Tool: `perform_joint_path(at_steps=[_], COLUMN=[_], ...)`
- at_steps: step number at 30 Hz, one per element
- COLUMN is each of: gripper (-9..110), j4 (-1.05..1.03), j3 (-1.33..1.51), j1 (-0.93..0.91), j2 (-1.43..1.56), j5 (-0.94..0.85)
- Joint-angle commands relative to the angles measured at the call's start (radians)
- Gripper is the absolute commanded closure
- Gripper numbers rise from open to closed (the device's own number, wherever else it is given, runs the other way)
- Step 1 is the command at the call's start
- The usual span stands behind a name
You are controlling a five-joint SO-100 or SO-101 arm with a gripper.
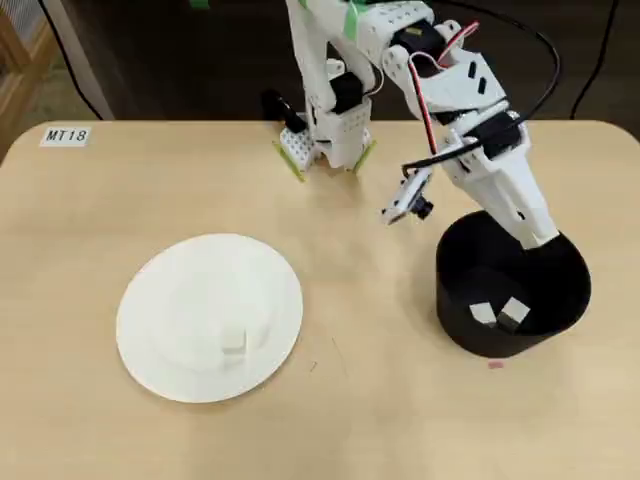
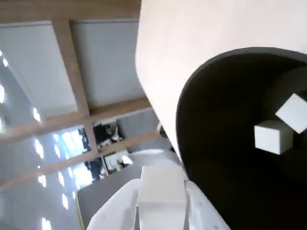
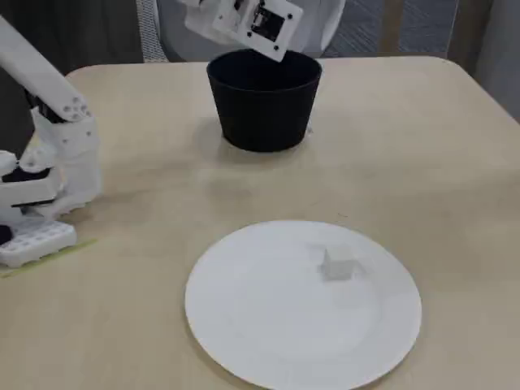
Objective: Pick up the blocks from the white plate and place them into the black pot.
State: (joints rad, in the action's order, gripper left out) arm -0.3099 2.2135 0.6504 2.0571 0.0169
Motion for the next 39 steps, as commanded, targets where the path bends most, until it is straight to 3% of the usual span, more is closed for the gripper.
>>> perform_joint_path(at_steps=[1,8,13,16,23,31,39], gripper=[104,104,77,73,104,104,104], j4=[0.048,0.028,-0.112,-0.219,-0.437,-0.709,-0.686], j3=[-0.023,-0.023,-0.069,-0.127,-0.179,-0.179,-0.184], j1=[-0.015,-0.035,-0.035,-0.048,-0.202,-0.646,-0.874], j2=[-0.057,-0.075,-0.054,-0.044,0.141,0.313,0.094], j5=[-0.009,-0.028,-0.103,-0.143,-0.164,-0.293,-0.428])
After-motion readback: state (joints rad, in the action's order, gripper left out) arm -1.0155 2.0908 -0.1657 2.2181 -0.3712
